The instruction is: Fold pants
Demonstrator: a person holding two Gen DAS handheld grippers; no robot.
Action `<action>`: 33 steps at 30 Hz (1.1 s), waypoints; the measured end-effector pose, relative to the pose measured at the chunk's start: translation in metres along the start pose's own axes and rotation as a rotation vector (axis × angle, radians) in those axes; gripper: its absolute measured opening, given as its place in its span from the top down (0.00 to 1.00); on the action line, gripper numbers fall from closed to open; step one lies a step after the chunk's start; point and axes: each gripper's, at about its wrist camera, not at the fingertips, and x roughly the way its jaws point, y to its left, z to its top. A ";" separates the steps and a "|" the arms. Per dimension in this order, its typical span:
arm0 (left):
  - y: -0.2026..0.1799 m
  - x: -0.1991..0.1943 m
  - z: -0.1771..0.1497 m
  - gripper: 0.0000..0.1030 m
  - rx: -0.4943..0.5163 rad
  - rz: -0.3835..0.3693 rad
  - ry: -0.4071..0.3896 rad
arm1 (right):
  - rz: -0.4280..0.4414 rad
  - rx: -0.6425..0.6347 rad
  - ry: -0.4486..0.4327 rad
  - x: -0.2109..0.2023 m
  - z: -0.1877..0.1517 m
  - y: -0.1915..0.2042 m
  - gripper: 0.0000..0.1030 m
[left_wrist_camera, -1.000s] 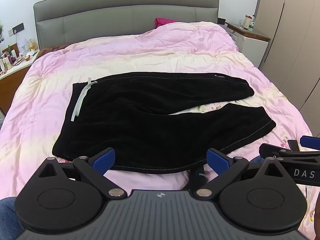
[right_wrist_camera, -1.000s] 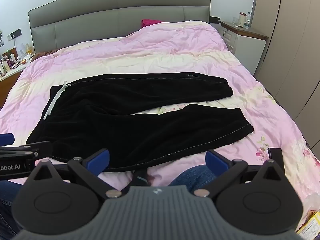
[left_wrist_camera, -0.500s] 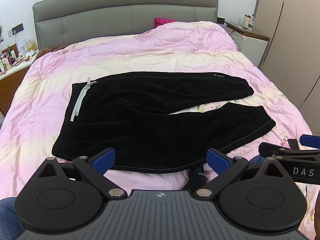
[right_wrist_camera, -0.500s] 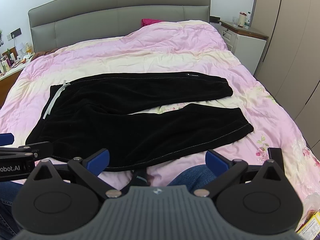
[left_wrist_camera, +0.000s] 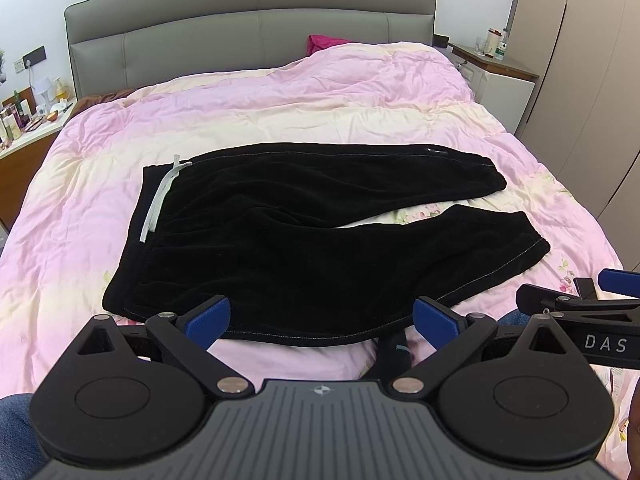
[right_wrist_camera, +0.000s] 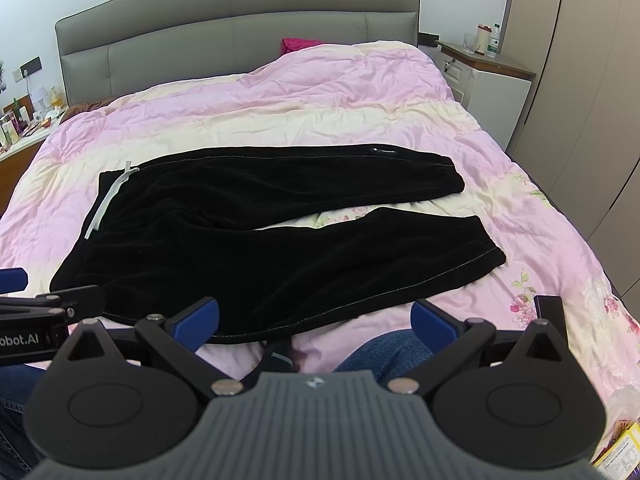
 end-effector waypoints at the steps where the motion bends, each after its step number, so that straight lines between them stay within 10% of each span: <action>1: 0.000 0.000 0.000 0.00 0.000 -0.001 0.001 | 0.000 0.000 0.000 0.000 0.000 0.000 0.05; 33: -0.012 -0.001 0.001 0.00 0.000 -0.003 0.004 | -0.003 -0.006 0.003 -0.002 0.000 0.000 0.05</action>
